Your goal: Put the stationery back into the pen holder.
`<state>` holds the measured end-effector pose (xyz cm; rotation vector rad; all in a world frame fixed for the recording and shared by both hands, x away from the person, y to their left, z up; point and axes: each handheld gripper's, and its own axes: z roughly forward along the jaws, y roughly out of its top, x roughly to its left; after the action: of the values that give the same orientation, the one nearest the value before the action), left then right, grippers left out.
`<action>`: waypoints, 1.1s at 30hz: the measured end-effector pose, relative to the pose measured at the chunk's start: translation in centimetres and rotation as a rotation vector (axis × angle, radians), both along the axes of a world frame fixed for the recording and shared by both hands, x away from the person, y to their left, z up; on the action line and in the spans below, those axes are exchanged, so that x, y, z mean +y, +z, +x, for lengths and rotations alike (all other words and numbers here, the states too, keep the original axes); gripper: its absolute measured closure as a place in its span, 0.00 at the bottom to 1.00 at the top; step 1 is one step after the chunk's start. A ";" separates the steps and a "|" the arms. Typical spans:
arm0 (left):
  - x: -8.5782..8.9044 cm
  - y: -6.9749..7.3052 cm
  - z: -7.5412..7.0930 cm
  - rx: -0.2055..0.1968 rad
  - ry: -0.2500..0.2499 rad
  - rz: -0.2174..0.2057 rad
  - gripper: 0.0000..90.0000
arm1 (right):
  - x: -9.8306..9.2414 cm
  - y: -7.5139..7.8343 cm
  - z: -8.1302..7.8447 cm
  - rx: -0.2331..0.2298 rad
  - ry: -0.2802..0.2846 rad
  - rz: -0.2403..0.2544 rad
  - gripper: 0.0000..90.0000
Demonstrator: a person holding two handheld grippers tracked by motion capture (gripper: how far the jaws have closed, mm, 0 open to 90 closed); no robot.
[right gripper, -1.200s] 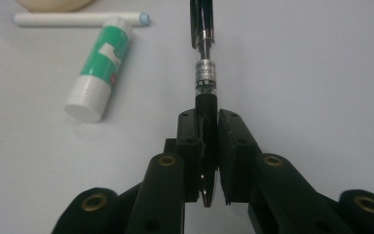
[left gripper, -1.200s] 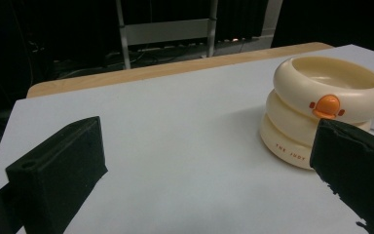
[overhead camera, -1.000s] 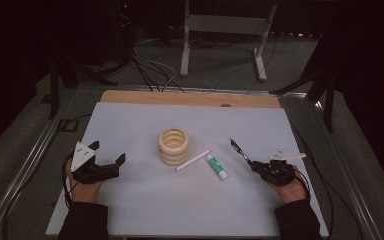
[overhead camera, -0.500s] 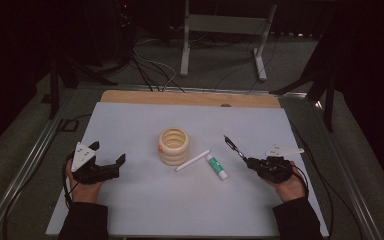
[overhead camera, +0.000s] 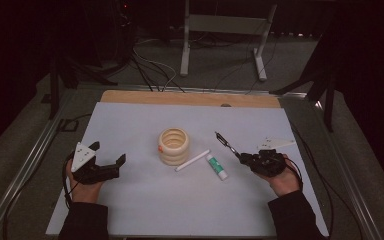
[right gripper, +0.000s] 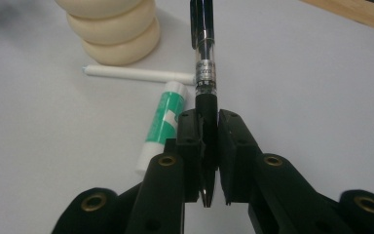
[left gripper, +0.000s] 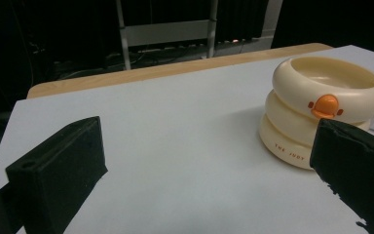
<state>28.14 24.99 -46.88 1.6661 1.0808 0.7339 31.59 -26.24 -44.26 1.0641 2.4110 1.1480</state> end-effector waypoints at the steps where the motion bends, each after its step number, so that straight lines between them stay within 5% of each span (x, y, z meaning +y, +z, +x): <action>1: 0.0 0.0 0.0 0.000 0.000 0.000 0.00 | 0.2 0.1 0.1 0.000 0.004 0.000 0.90; 33: 0.2 0.0 0.0 0.001 0.006 0.005 0.00 | 6.4 4.3 1.6 -0.024 0.098 -0.021 0.90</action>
<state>28.18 25.16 -46.92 1.6682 1.0857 0.7402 33.15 -19.81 -39.99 0.9302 2.4751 1.1566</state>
